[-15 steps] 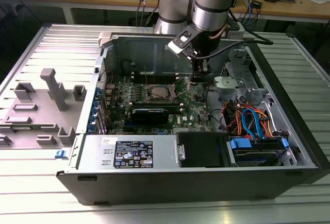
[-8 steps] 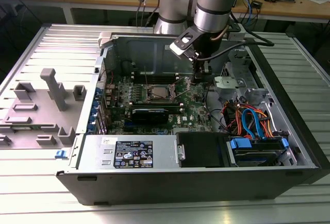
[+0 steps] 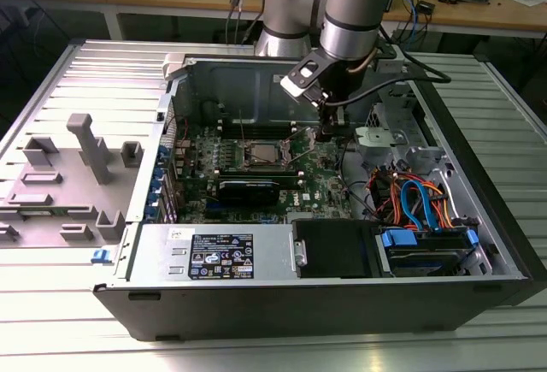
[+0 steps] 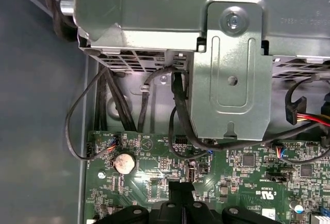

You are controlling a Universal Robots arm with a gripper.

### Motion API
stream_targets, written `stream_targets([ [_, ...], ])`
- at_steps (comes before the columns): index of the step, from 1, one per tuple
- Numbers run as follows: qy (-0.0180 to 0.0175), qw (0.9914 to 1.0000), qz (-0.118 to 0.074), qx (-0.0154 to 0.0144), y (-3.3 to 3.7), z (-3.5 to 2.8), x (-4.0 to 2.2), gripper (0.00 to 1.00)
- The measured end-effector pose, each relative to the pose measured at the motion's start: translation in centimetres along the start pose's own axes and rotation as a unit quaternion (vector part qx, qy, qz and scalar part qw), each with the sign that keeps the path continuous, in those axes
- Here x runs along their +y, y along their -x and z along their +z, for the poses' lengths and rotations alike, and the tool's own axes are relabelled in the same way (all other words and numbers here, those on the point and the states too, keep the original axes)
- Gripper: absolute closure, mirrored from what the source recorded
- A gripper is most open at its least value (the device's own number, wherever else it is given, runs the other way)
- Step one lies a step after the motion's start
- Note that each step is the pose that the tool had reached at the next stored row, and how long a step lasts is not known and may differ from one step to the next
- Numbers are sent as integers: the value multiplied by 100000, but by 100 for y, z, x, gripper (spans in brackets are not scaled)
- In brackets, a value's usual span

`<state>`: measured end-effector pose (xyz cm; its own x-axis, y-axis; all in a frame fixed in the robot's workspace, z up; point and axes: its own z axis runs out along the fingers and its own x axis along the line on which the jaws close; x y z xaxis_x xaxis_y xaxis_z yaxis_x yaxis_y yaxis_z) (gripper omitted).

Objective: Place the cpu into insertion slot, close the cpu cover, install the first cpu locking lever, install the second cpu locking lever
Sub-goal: 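Close the cpu cover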

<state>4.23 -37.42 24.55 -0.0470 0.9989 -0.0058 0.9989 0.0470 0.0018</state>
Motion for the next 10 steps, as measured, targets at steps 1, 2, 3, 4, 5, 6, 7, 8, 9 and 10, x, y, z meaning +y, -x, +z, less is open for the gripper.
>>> stream_targets([
  [1,-26,100000,-5,2,-1,-2,-6,89],
  [2,-44,100000,-5,9,-2,-7,-27,89],
  [3,-49,100000,-1,6,-3,-13,-45,89],
  [4,-54,100000,3,2,-3,-22,-60,89],
  [5,-76,100000,-2,3,-3,-32,-62,89],
  [6,-82,100000,2,6,-4,-38,-70,89],
  [7,-93,100000,2,11,-5,-45,-89,89],
  [8,-92,100000,-2,12,-6,-48,-104,89],
  [9,-93,100000,4,11,-6,-48,-123,89],
  [10,-100,100000,17,9,-8,-49,-167,89],
])
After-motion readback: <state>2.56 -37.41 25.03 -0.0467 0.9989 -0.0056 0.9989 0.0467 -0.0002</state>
